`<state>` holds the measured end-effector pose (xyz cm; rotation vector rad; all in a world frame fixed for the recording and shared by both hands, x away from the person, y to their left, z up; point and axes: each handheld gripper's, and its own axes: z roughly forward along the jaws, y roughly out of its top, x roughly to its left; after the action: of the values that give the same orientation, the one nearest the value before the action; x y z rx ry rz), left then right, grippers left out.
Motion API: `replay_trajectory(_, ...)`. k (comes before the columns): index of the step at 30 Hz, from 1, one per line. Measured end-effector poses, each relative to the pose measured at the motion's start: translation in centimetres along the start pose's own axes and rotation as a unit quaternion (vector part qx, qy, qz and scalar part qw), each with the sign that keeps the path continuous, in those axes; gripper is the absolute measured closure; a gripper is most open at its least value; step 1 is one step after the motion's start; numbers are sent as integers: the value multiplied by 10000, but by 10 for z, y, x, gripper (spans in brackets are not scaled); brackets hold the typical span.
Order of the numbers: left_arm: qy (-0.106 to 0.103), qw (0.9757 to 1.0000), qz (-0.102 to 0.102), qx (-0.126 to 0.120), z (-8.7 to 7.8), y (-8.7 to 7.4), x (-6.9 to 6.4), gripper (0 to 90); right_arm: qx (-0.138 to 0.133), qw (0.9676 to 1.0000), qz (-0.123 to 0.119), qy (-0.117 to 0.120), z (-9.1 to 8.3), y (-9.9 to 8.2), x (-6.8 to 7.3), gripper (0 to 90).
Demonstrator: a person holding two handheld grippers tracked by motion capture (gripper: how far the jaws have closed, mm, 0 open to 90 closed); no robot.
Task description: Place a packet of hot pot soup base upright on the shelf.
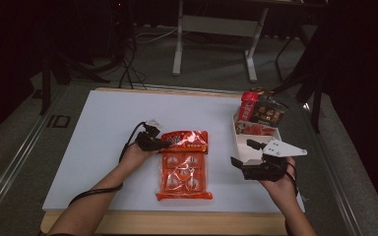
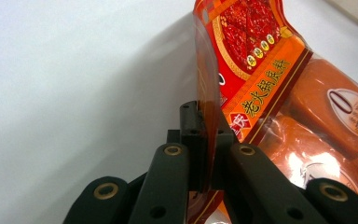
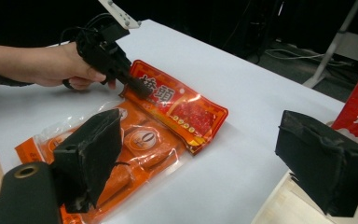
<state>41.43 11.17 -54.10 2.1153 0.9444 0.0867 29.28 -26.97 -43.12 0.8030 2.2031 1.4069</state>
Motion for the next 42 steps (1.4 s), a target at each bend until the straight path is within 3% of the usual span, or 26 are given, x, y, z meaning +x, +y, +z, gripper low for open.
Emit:
replay_trajectory(11, 15, 9992, 200, -341, -26, 16, -15, 893, -88, 9999, 126, 20, -2, 6, -1, 157)
replay_trajectory(22, -162, 9970, 339, -673, -53, 30, -35, 894, -105, 9998, 177, 76, 2, 9, 3, 196)
replay_trajectory(32, -315, 9934, 614, -917, -73, 37, -54, 894, -111, 9996, 143, 205, 8, 16, 8, 206)
replay_trajectory(34, -355, 9929, 612, -960, -75, 36, -56, 895, -167, 9991, 173, 345, 9, 15, 9, 199)
replay_trajectory(42, -532, 9877, 832, -1209, -87, 35, -70, 894, -65, 9994, 185, 287, 15, 16, 9, 187)
